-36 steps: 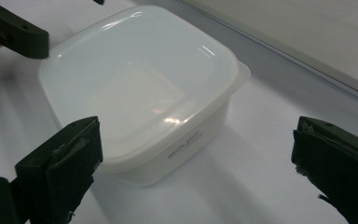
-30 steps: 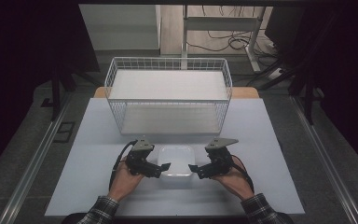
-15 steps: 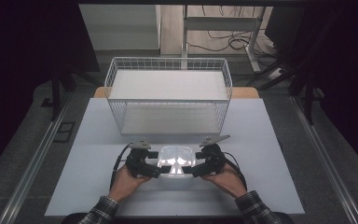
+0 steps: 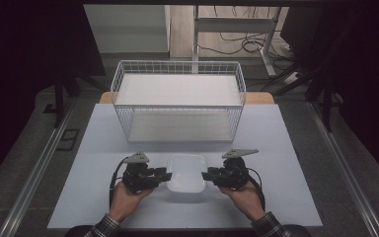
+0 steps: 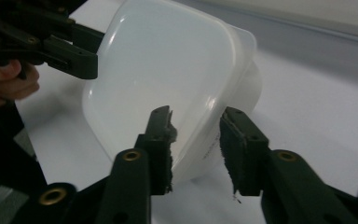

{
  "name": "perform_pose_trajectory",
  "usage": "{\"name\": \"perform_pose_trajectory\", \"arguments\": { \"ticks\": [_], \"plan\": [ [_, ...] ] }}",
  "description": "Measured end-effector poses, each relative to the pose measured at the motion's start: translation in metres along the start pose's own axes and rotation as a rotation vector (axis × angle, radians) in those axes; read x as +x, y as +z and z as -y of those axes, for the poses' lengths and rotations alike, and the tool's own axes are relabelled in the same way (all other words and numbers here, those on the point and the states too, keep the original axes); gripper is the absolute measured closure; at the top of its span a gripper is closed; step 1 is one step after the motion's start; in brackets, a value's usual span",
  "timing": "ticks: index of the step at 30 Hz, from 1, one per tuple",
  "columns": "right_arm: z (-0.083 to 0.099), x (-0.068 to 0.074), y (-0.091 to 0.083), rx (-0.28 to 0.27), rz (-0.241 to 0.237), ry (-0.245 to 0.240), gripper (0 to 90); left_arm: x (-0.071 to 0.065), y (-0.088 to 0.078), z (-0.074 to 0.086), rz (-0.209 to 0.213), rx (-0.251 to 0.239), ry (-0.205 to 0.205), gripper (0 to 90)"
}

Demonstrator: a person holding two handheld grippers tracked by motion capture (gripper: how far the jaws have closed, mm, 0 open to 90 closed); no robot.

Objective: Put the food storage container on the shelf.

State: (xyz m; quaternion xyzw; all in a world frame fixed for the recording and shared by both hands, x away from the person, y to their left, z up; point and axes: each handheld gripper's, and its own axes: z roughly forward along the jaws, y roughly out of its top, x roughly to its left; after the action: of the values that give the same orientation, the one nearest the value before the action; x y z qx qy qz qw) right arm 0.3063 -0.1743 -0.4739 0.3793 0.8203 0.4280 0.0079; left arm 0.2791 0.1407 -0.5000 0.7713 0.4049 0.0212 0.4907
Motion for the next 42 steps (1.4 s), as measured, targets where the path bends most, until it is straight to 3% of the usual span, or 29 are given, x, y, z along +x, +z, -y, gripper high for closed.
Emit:
{"name": "perform_pose_trajectory", "arguments": {
  "ticks": [2,6,10,17,25,33,42],
  "plan": [
    [0.0,-0.002,-0.001,-0.044,-0.001,0.027,75.0,0.004,-0.002,0.001,-0.004,-0.024,-0.033,73.6],
    [0.0,-0.003,0.0,-0.079,0.006,0.046,78.5,0.005,-0.002,0.0,-0.013,-0.021,-0.042,77.9],
    [-0.002,0.0,0.002,-0.089,0.035,0.019,78.7,0.004,-0.001,-0.001,-0.042,-0.019,-0.038,78.5],
    [-0.009,0.001,-0.002,-0.127,0.048,-0.021,78.7,0.003,-0.004,-0.008,-0.06,-0.063,-0.023,78.6],
    [-0.024,-0.007,0.001,-0.155,0.053,-0.037,78.3,0.007,-0.005,-0.023,-0.085,-0.085,-0.009,78.7],
    [-0.045,-0.013,0.011,-0.181,0.071,-0.059,77.9,0.023,-0.005,-0.04,-0.111,-0.108,-0.012,78.7],
    [-0.064,-0.037,0.035,-0.181,0.099,-0.037,77.2,0.047,0.01,-0.056,-0.141,-0.105,-0.025,78.5]
  ]
}}
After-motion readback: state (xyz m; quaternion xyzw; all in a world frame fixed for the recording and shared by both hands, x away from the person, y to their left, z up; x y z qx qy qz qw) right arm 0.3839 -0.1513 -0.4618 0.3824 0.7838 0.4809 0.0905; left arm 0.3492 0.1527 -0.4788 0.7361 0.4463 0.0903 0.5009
